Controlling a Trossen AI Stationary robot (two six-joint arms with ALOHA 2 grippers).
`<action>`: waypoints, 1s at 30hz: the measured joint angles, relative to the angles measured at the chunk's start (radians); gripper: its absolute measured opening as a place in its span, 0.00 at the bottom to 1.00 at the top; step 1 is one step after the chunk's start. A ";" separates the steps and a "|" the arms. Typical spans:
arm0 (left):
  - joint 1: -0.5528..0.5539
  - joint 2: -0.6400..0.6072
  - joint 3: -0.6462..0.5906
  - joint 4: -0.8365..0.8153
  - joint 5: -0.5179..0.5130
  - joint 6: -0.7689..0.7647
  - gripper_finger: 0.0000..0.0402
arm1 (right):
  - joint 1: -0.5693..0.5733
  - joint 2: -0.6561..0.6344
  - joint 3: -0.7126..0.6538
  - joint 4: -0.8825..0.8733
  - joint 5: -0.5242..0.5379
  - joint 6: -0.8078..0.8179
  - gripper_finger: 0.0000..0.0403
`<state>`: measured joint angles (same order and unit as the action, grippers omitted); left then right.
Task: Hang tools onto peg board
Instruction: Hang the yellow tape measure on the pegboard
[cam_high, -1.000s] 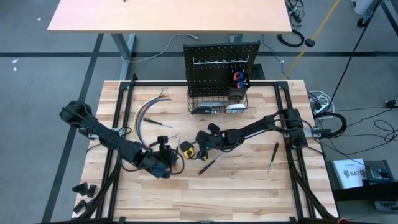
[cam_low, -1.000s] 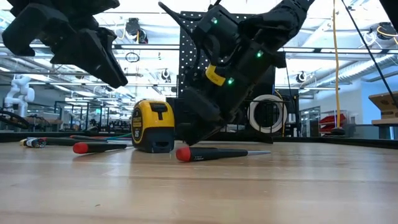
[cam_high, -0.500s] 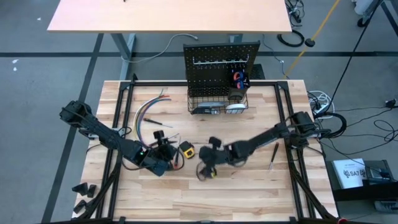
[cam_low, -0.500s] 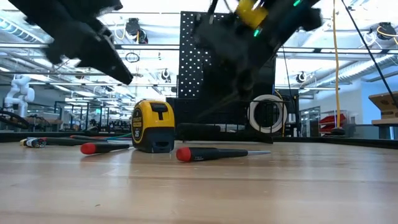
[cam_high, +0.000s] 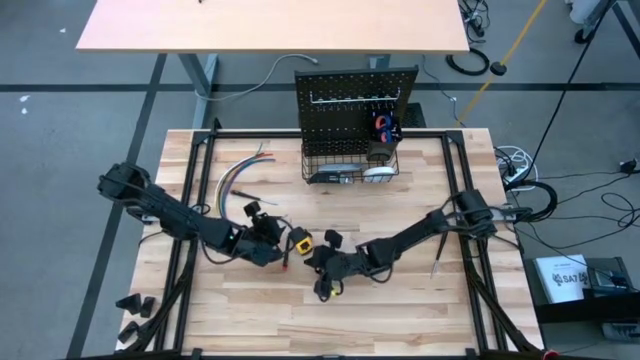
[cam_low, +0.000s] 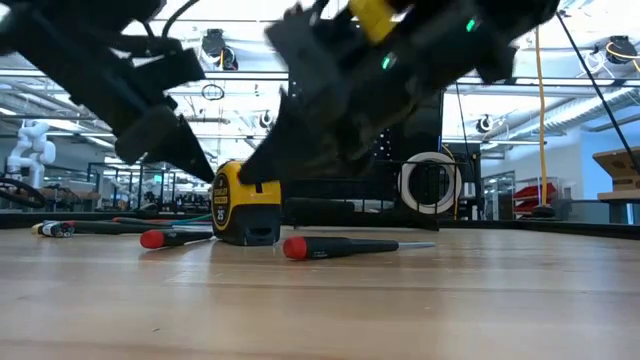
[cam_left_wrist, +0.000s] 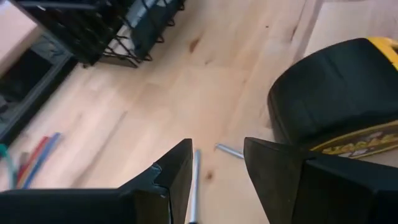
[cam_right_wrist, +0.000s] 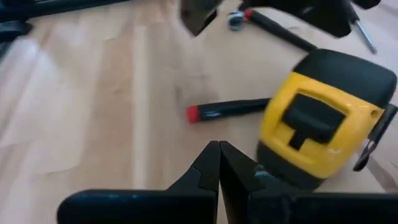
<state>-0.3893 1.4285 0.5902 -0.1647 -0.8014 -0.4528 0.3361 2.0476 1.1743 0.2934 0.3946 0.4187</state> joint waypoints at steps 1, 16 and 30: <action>0.007 0.007 -0.009 0.028 0.015 0.017 0.38 | -0.008 0.011 0.002 0.008 -0.001 0.000 0.00; 0.064 0.065 -0.012 0.156 0.192 0.095 0.38 | -0.081 0.038 0.002 -0.137 -0.018 0.001 0.00; 0.061 0.067 -0.010 0.191 0.429 0.102 0.38 | -0.102 -0.057 0.000 -0.398 0.049 -0.019 0.00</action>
<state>-0.3283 1.4952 0.5800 0.0263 -0.3729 -0.3511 0.2342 1.9902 1.1748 -0.1049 0.4432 0.3996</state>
